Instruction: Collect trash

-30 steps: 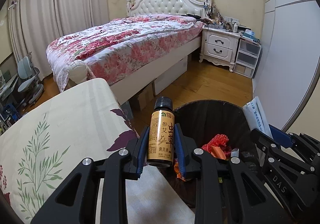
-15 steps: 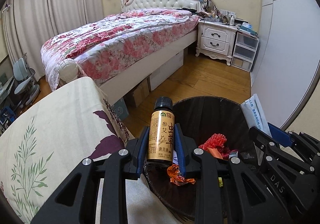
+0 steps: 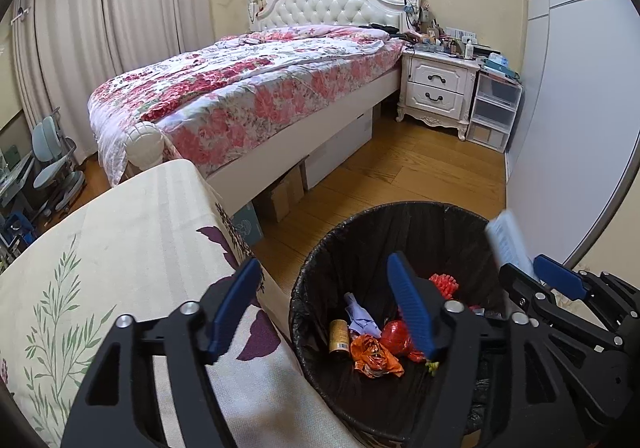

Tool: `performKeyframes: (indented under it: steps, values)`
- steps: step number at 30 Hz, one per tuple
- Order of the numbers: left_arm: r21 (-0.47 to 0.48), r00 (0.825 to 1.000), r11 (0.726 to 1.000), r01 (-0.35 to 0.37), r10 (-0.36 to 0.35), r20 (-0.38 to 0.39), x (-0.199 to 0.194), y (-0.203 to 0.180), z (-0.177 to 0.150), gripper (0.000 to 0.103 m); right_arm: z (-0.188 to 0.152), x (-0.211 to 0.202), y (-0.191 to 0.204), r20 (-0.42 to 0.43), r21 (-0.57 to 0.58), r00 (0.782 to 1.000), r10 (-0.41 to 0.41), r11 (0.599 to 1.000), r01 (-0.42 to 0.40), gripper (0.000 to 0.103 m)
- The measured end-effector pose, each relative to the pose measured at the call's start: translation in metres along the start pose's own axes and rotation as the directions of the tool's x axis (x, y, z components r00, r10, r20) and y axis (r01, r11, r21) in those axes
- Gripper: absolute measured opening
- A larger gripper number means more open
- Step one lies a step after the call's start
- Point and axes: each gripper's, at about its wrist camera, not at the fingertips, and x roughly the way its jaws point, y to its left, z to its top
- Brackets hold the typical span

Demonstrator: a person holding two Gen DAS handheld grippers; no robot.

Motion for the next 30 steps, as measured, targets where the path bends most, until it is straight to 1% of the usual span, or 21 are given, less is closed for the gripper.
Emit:
performKeyframes:
  steps: [5,7,11,16,19,21,23,27,30]
  values:
    - [-0.003,1.0,1.0,-0.013,0.013,0.016,-0.004,0.003,0.001,0.077,-0.001,-0.005,-0.003,0.015,0.011,1.0,-0.021,1.0,0.021,0.057]
    - [-0.009,1.0,1.0,-0.018,0.018,0.018,-0.004,0.005,0.001,0.079,-0.001,-0.007,-0.004,0.021,0.015,0.999,-0.028,1.0,0.027,0.058]
    - [-0.016,0.999,0.999,-0.03,0.031,0.025,-0.008,0.009,0.001,0.081,0.0,-0.012,-0.005,0.036,0.013,0.998,-0.05,0.999,0.049,0.068]
    - [-0.019,0.999,0.999,-0.041,0.041,0.03,-0.012,0.015,0.0,0.082,-0.001,-0.019,-0.007,0.043,0.018,0.997,-0.066,0.998,0.066,0.074]
    - [-0.022,0.998,0.998,-0.051,0.051,0.035,-0.016,0.018,-0.002,0.084,-0.002,-0.024,-0.006,0.053,0.021,0.995,-0.079,0.997,0.078,0.08]
    - [-0.023,0.998,0.998,-0.051,0.052,0.037,-0.019,0.019,-0.004,0.085,-0.003,-0.028,-0.006,0.063,0.018,0.994,-0.088,0.996,0.087,0.082]
    - [-0.022,0.998,0.998,-0.055,0.056,0.041,-0.023,0.022,-0.005,0.086,-0.005,-0.032,-0.005,0.071,0.015,0.993,-0.094,0.995,0.094,0.088]
    - [-0.022,0.996,0.998,-0.065,0.066,0.058,-0.034,0.026,-0.009,0.088,-0.009,-0.043,-0.003,0.087,0.01,0.99,-0.109,0.994,0.108,0.09]
    - [-0.03,0.995,0.997,-0.074,0.076,0.063,-0.043,0.03,-0.014,0.089,-0.013,-0.051,-0.002,0.089,0.014,0.991,-0.104,0.995,0.103,0.091]
